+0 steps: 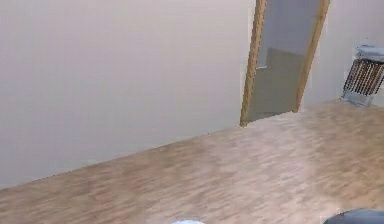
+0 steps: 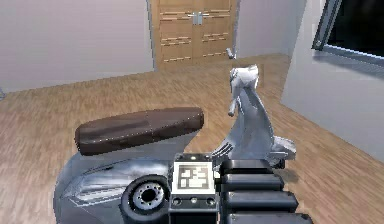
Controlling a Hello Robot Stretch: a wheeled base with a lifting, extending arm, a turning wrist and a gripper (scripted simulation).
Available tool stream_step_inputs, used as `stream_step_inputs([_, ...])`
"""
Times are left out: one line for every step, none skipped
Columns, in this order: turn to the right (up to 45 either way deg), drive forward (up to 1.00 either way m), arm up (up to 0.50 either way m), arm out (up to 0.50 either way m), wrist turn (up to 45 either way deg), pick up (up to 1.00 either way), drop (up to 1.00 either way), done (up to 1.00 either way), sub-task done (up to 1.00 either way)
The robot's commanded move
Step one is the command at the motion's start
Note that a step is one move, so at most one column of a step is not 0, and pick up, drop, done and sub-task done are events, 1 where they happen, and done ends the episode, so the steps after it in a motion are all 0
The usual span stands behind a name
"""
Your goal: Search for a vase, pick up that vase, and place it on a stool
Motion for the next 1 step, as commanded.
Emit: stream_step_inputs([-3.0, 0.00, 0.00, 0.00, 0.0, 0.00, 0.00, 0.00, 0.00])
